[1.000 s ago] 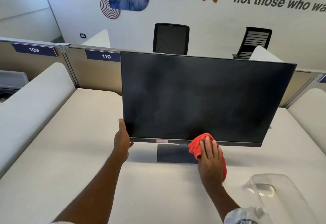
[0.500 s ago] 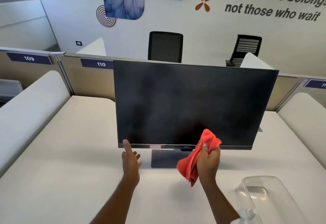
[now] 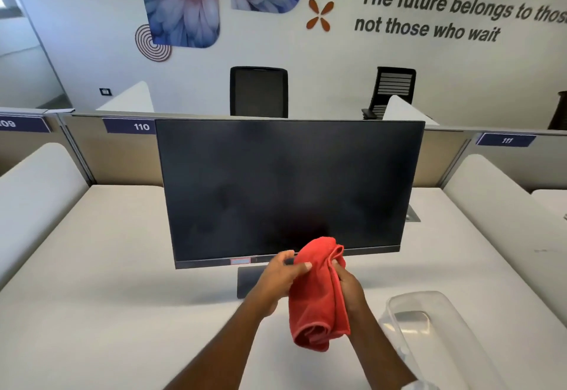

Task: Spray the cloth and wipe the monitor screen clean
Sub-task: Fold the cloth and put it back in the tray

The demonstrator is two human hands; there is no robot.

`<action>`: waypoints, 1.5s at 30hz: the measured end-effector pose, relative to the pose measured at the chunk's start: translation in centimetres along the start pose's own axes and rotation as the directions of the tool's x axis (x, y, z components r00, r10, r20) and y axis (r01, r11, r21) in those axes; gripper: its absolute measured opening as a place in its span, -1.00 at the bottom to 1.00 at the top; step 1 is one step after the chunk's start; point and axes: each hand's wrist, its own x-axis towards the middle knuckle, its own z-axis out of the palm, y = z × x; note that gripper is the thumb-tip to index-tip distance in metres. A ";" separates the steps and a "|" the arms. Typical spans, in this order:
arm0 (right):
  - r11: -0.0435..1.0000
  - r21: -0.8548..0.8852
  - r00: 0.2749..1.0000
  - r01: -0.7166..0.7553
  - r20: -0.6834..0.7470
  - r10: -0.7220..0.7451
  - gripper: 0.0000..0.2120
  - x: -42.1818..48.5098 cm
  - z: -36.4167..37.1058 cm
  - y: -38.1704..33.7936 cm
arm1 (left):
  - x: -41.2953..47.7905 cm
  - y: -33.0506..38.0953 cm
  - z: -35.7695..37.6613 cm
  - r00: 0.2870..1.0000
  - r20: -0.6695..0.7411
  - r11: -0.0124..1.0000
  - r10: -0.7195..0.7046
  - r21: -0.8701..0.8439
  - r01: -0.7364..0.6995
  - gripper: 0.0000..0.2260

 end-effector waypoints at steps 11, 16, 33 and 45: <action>0.979 -0.201 0.972 0.034 0.233 0.014 -0.58 -1.1 -3.3 0.2 | -0.3 -1.0 2.5 0.986 -0.096 0.987 0.138 -0.068 -0.145 -0.64; 0.979 -0.149 0.983 0.138 0.139 -0.117 -0.62 -0.8 -4.4 -0.5 | -1.0 -0.7 3.6 0.988 -0.013 0.983 0.154 -0.101 -0.154 -0.44; 0.935 -0.173 0.911 0.310 0.335 -0.240 -0.18 -2.8 -16.5 -7.9 | -0.7 1.9 13.3 0.972 0.102 0.937 0.211 -0.305 -0.172 -0.45; 0.879 -0.403 0.945 0.255 0.297 -0.138 -0.27 -4.8 -25.4 -6.2 | 1.4 1.4 19.8 0.998 0.059 0.998 -0.038 -0.037 0.041 -0.45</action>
